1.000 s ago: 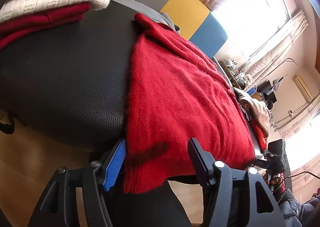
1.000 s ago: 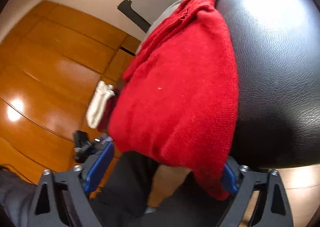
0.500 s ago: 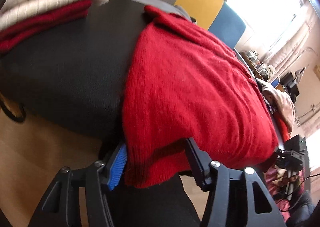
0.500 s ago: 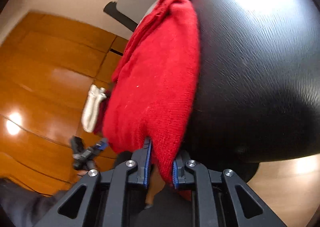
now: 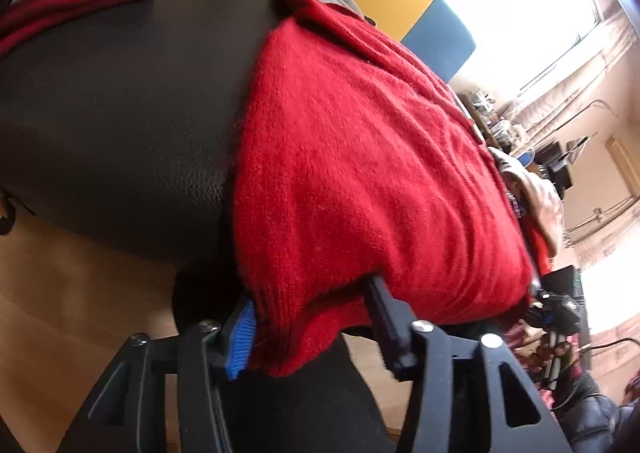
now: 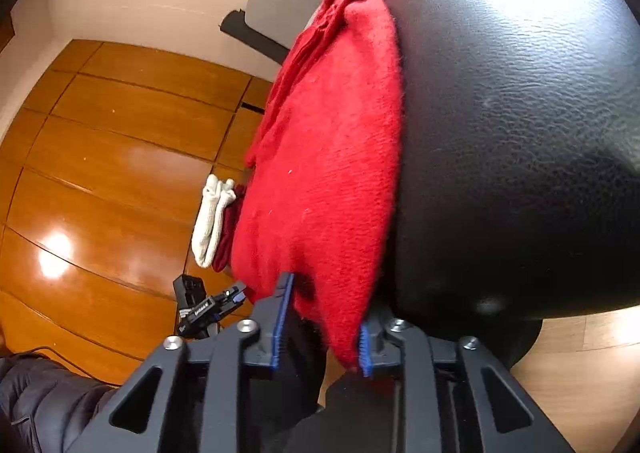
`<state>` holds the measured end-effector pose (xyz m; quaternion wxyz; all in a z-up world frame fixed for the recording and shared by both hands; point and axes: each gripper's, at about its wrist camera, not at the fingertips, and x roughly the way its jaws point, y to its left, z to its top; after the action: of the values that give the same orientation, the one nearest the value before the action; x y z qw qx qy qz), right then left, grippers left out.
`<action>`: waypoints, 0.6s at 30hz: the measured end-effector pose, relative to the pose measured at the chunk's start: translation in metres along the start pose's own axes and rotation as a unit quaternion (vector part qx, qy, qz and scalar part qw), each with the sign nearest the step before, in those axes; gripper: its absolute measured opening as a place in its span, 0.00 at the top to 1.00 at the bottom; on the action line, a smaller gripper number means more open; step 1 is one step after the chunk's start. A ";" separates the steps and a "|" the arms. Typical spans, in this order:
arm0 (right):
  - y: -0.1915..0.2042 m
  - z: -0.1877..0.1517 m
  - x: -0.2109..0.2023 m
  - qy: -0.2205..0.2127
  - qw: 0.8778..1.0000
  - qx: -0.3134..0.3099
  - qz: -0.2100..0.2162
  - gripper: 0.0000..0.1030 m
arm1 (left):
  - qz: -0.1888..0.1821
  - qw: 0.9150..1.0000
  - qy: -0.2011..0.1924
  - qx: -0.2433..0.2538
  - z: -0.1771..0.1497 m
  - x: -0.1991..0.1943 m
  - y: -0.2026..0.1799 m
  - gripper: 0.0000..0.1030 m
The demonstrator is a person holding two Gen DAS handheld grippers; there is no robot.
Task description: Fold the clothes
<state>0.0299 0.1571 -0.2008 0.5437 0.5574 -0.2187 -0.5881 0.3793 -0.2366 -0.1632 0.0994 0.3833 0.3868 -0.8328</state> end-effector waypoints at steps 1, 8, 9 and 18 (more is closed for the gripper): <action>0.005 0.001 0.001 0.004 1.000 -0.012 -0.022 0.77 | -0.010 1.000 0.000 -0.008 0.000 -0.001 0.001 0.67; 0.033 0.000 0.005 0.014 0.988 -0.079 -0.133 0.91 | -0.027 0.999 0.036 -0.026 0.001 0.011 0.003 0.68; 0.036 -0.001 0.005 0.014 0.986 -0.084 -0.140 0.91 | -0.029 0.998 0.047 -0.029 0.002 0.015 0.002 0.72; 0.048 0.001 0.004 0.002 0.985 -0.097 -0.145 0.92 | -0.099 0.995 0.009 -0.015 0.011 -0.016 -0.017 0.90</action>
<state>0.0487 0.1386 -0.1607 0.5046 0.5293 -0.0766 -0.6777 0.3761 -0.2351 -0.1376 0.0184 0.3486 0.4361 -0.8295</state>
